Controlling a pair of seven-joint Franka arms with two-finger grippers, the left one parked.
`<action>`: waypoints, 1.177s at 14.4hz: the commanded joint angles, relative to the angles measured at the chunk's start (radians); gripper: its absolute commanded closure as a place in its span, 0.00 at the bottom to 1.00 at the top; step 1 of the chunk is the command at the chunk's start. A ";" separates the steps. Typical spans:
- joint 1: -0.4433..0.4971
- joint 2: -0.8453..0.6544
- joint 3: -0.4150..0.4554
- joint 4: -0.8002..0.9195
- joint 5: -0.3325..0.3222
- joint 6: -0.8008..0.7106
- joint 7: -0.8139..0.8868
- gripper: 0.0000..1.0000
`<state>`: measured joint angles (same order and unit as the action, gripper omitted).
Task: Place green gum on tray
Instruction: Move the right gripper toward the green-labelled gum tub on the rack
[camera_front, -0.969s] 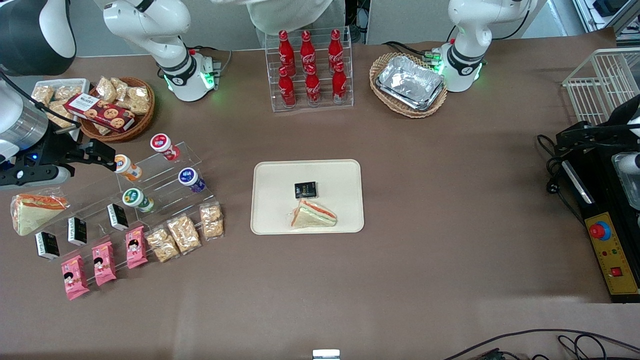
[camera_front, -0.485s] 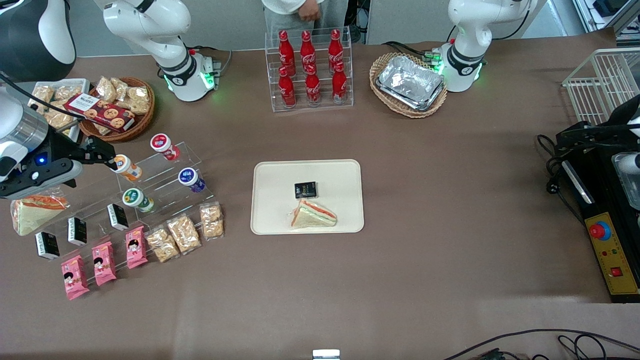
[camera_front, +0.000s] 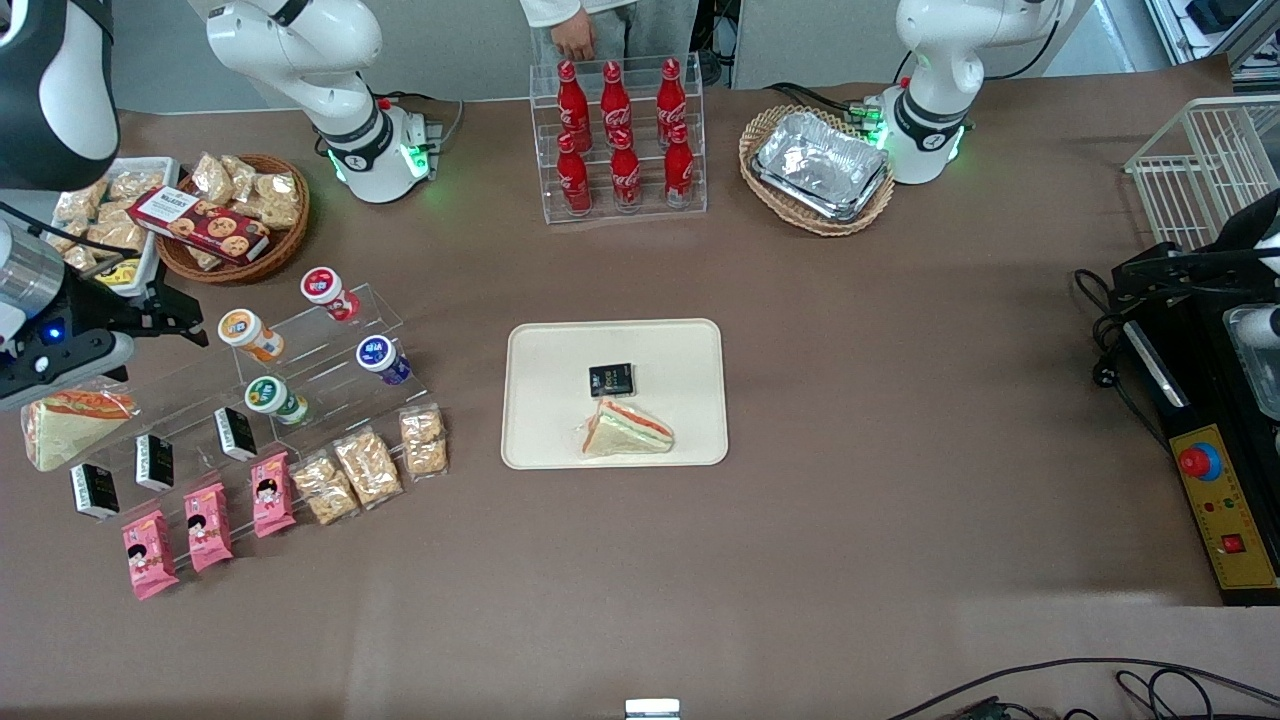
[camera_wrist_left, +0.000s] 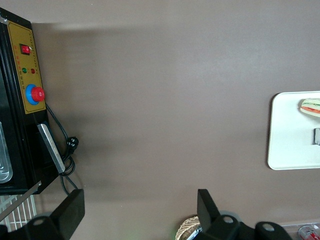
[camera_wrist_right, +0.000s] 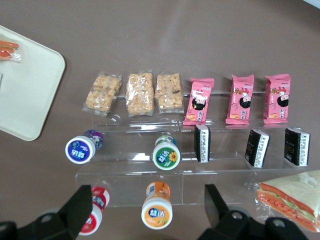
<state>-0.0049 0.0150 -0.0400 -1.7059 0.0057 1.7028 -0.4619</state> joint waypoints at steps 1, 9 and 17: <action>-0.001 -0.032 -0.018 -0.150 0.011 0.119 -0.040 0.00; -0.012 -0.059 -0.040 -0.518 0.010 0.535 -0.041 0.00; -0.012 -0.052 -0.058 -0.695 0.010 0.771 -0.055 0.00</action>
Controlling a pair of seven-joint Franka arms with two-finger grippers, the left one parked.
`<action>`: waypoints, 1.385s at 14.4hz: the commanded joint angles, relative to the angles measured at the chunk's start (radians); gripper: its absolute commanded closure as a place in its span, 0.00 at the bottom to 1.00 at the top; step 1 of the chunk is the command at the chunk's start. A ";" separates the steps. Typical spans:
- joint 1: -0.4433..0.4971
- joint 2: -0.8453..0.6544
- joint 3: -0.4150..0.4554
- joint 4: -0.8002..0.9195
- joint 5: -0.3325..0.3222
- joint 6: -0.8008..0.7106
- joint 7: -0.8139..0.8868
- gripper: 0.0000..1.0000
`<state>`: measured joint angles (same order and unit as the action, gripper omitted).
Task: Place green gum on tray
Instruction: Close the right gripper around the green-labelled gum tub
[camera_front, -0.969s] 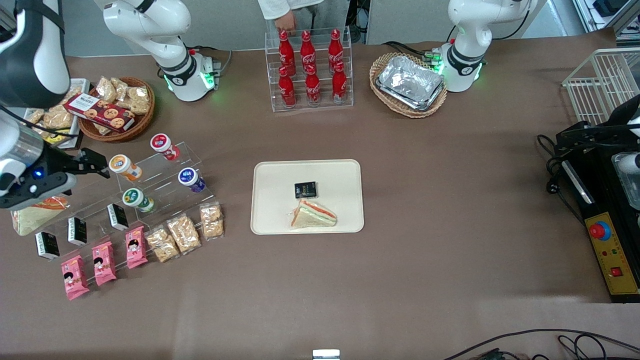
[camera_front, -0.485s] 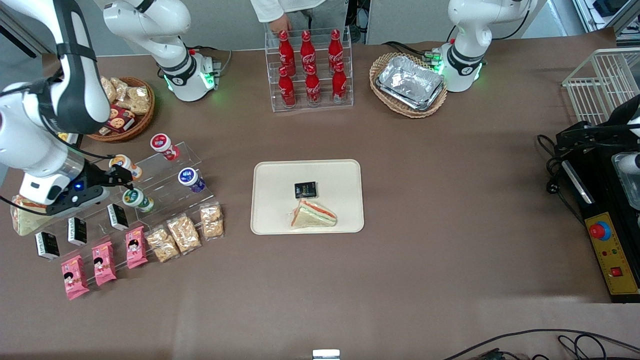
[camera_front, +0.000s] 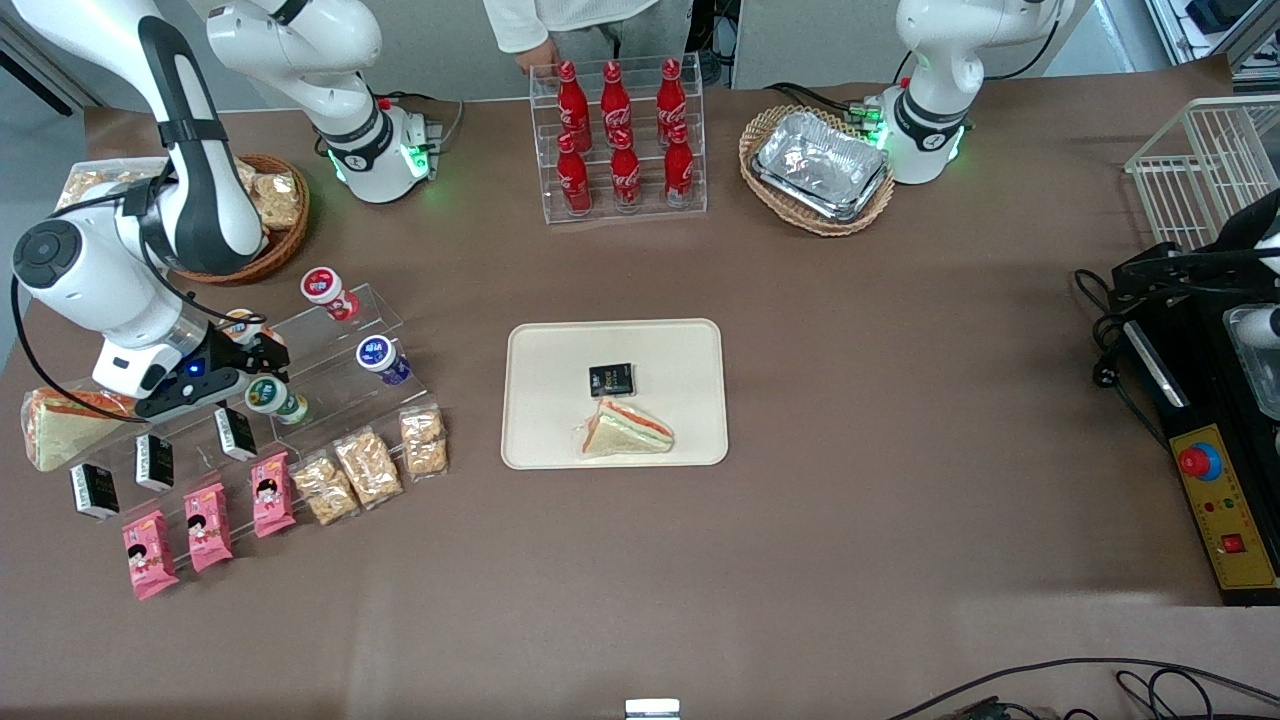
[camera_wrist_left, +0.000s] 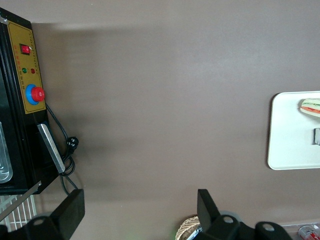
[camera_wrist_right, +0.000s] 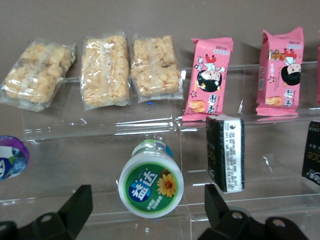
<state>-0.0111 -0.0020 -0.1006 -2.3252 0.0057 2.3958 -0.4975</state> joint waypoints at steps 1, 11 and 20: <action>-0.004 -0.033 0.002 -0.085 0.010 0.100 -0.018 0.00; -0.004 0.027 0.002 -0.086 0.010 0.157 -0.012 0.00; 0.005 0.031 0.002 -0.082 0.011 0.148 -0.004 0.63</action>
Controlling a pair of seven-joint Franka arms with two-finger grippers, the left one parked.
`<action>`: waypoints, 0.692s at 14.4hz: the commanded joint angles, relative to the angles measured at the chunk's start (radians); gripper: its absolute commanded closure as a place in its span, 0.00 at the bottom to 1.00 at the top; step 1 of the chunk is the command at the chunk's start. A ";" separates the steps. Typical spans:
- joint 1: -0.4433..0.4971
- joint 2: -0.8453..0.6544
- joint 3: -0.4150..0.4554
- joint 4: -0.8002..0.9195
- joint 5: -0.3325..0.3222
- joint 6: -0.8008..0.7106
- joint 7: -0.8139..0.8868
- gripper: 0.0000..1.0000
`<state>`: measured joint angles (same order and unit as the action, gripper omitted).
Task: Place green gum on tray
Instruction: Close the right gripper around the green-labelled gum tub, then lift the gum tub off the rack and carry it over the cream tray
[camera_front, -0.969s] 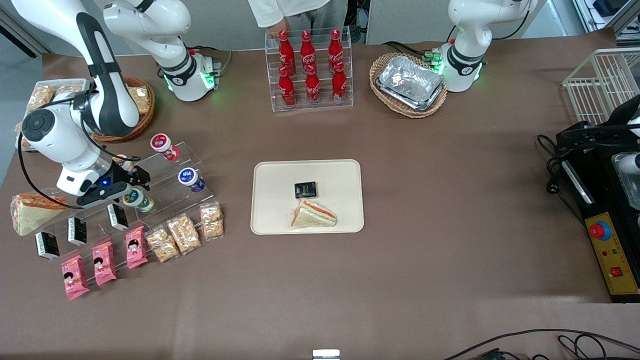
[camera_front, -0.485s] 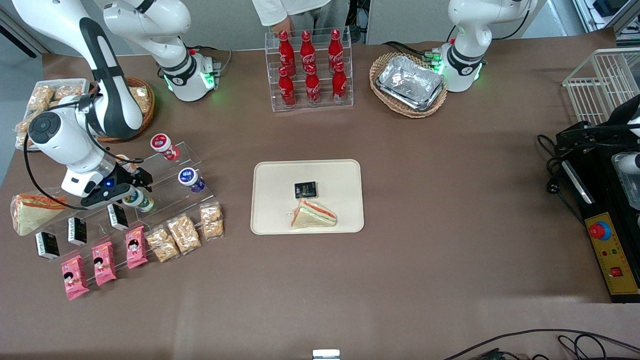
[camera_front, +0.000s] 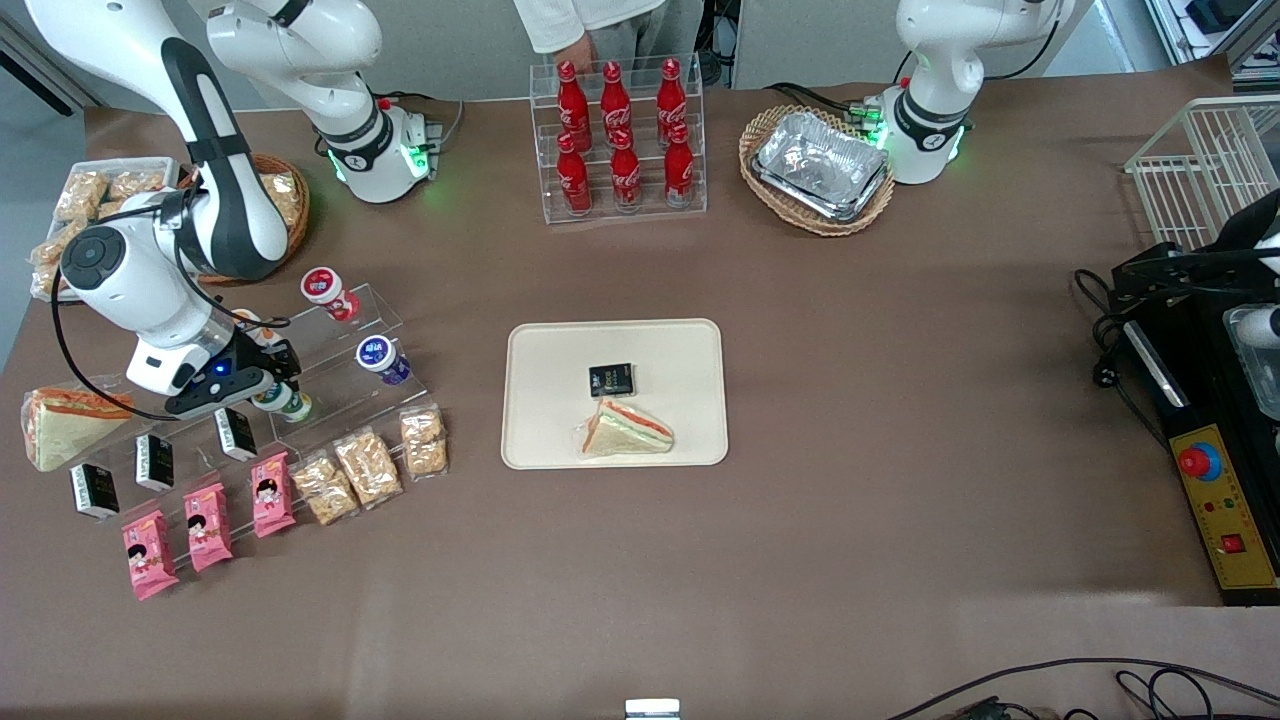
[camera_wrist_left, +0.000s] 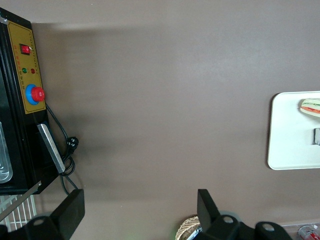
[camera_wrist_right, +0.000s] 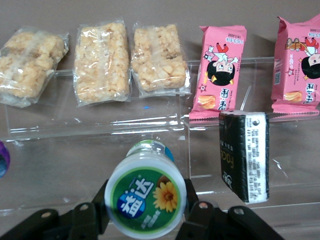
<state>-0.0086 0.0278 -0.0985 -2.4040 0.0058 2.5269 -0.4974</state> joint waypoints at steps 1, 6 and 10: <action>0.001 0.001 0.000 0.000 0.011 0.015 -0.004 0.63; 0.006 -0.013 0.010 0.256 0.022 -0.319 -0.006 0.63; 0.018 -0.022 0.011 0.494 0.025 -0.647 0.003 0.62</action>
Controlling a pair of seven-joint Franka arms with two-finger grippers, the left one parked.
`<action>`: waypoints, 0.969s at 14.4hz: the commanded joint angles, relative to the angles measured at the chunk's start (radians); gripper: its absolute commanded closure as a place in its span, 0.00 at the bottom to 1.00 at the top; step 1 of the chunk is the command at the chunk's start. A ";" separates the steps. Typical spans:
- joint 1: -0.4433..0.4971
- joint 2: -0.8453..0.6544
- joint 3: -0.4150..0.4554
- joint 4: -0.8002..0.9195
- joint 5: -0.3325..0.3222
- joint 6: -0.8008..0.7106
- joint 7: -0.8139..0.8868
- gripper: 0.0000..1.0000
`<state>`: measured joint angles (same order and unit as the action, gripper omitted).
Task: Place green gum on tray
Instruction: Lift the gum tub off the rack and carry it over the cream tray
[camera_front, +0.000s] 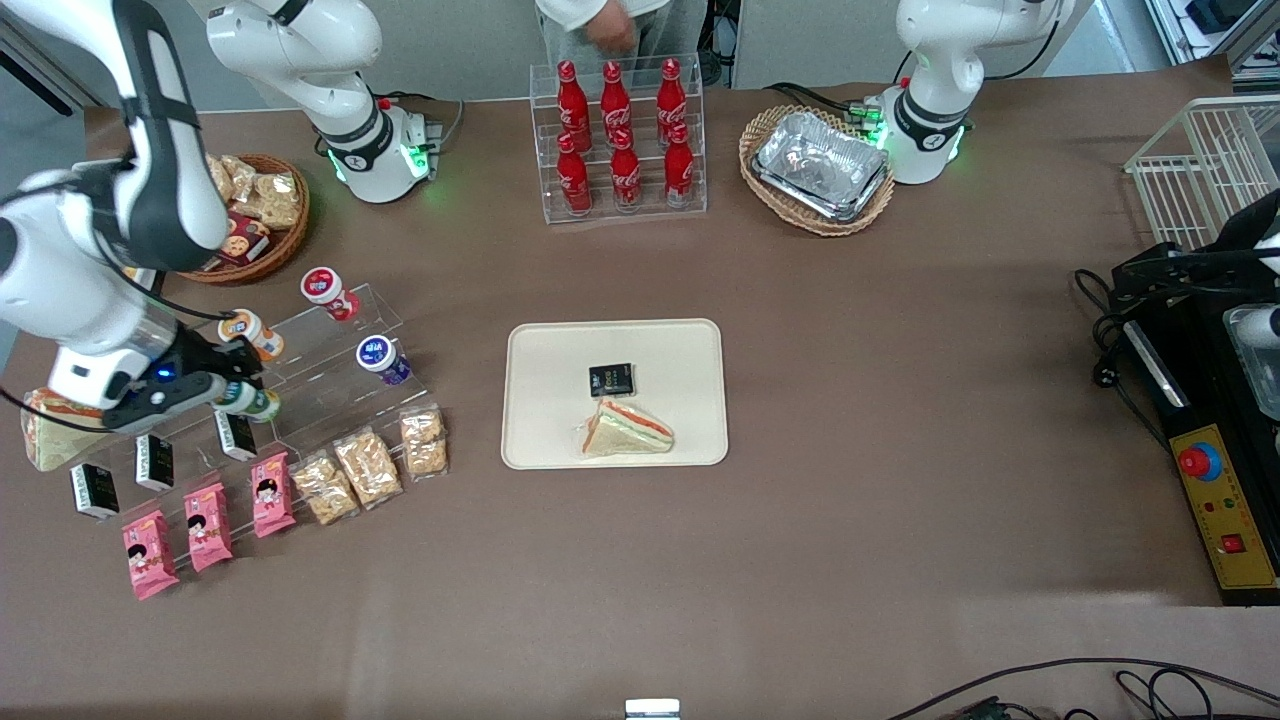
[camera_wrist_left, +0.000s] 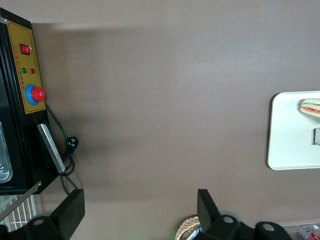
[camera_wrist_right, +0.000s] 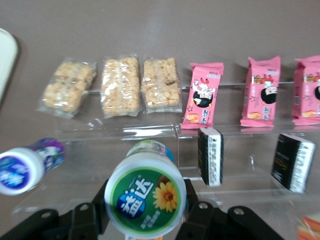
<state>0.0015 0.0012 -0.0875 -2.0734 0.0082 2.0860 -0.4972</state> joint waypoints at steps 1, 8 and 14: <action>0.008 0.002 0.002 0.217 0.023 -0.293 0.022 0.62; 0.099 -0.020 0.032 0.430 0.082 -0.624 0.314 0.62; 0.312 -0.012 0.086 0.411 0.150 -0.548 0.854 0.61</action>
<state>0.2293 -0.0264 -0.0051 -1.6660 0.1207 1.4943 0.1498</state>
